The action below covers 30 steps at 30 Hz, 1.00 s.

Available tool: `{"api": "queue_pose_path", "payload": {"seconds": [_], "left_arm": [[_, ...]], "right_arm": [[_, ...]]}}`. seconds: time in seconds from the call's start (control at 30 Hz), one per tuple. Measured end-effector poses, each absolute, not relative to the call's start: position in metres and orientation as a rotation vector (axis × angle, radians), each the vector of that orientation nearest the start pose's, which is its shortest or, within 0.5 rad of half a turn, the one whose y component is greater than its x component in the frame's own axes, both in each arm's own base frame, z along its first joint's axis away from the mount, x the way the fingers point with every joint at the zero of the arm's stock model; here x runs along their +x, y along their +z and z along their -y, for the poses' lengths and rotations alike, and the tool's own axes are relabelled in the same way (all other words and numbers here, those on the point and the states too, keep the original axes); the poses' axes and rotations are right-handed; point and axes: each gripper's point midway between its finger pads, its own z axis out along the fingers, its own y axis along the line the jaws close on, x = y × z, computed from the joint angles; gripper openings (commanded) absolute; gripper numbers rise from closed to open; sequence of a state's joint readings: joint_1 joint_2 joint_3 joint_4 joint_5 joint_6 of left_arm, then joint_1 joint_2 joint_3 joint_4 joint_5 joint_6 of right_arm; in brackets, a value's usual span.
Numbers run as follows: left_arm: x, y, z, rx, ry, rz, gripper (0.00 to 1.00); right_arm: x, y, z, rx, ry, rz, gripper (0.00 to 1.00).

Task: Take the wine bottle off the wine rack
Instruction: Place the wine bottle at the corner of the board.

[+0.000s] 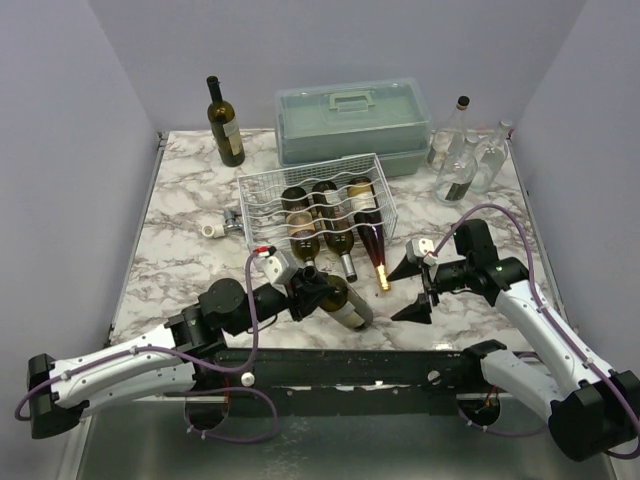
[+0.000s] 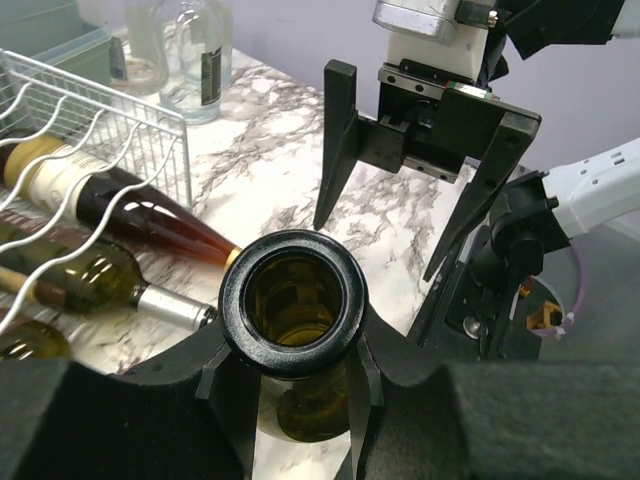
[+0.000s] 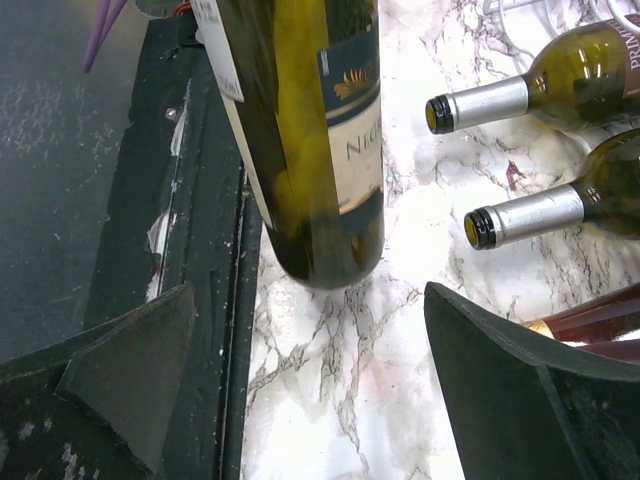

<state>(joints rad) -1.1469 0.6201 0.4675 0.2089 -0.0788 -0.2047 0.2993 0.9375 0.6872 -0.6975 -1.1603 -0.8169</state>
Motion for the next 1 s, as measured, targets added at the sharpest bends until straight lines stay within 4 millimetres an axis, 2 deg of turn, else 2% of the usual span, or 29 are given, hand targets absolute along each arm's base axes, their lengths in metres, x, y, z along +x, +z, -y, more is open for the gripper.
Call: {"api": "queue_pose_path", "payload": {"seconds": [0.33, 0.57, 1.0], "left_arm": [[0.135, 0.293, 0.248, 0.694, -0.867, -1.556, 0.0], [0.144, 0.318, 0.223, 0.679, -0.729, -1.607, 0.0], [0.186, 0.355, 0.162, 0.514, -0.463, -1.669, 0.0]], "right_arm": [[0.144, 0.166, -0.198, -1.439, 1.098, -1.512, 0.99], [0.145, 0.165, -0.197, -1.437, 1.088, -1.524, 0.99], [0.148, 0.165, -0.197, -1.433, 1.069, -1.532, 0.99]]}}
